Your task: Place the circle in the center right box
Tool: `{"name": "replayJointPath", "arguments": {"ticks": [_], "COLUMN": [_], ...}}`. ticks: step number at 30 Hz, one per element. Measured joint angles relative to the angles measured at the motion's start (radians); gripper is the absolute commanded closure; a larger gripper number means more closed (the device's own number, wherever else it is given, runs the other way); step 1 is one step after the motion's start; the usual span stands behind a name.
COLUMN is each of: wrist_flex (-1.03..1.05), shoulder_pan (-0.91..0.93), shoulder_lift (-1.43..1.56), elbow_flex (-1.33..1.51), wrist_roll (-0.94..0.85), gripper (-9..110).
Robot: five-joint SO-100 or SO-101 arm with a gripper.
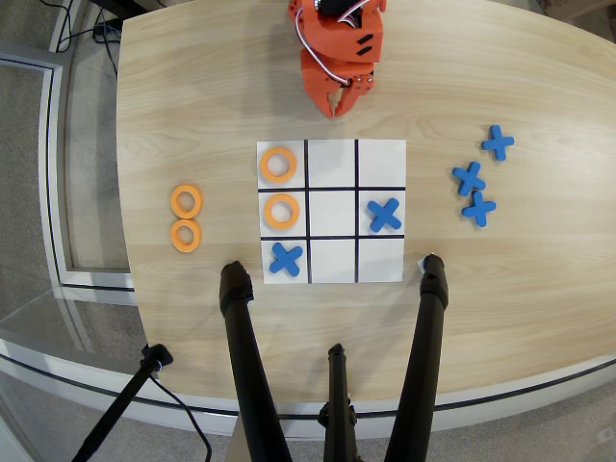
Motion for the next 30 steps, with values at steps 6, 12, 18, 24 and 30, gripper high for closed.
{"name": "replayJointPath", "arguments": {"ticks": [6,12,18,24,30], "wrist_flex": [0.000,0.000,0.000,-0.006,-0.006], "shoulder_pan": [0.000,0.000,0.442,1.282,1.569], "shoulder_lift": [0.000,0.000,0.003,0.015,0.015], "elbow_flex": [0.000,0.000,0.002,0.002,0.002], "wrist_roll": [0.000,0.000,0.000,0.002,0.002], "gripper": [101,101,101,101,101]}}
